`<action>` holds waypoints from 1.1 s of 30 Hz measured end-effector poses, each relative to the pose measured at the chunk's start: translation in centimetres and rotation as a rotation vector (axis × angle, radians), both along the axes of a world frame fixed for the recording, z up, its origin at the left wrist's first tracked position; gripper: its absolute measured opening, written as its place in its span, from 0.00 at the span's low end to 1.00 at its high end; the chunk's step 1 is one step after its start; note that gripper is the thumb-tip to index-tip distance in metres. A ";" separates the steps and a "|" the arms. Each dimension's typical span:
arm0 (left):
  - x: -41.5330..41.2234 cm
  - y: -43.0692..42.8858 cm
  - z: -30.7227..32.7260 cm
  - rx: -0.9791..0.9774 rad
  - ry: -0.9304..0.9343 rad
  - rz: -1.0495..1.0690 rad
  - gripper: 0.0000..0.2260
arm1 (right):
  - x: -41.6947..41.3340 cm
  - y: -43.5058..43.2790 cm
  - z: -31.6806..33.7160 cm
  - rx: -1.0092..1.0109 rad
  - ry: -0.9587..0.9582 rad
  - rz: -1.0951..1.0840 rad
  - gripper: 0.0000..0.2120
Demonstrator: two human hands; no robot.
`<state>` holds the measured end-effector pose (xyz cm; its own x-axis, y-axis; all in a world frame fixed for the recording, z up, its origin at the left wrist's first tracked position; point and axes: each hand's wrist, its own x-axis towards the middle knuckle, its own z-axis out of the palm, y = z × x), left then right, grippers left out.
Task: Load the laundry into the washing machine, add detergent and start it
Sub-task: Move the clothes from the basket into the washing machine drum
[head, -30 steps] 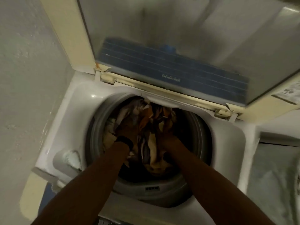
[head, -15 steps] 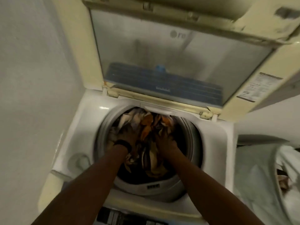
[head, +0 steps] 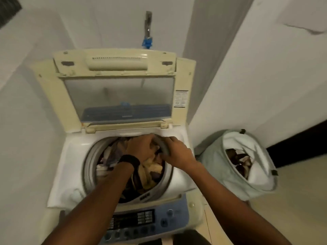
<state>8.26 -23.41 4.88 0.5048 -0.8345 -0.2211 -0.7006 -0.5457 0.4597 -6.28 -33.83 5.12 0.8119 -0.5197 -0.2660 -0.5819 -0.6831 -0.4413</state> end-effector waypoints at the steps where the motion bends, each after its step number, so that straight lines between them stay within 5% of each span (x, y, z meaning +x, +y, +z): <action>1: -1.1 -1.1 0.5 -0.026 -0.004 -0.017 0.18 | -1.3 -0.9 0.5 -0.006 0.000 -0.037 0.33; 18: -25.4 -24.2 0.6 -0.087 -0.013 -0.308 0.14 | -26.5 -21.3 -0.8 0.025 -0.209 -0.423 0.25; 33: -33.1 -32.8 -13.7 0.302 0.191 -0.304 0.12 | -35.6 -31.0 -20.1 0.374 0.228 -0.507 0.18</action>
<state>-24.88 -56.17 -8.85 0.1740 -0.8221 -0.5421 -0.7678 -0.4580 0.4481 -41.92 -64.80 -15.00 0.3938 -0.6613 -0.6385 -0.8972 -0.1253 -0.4235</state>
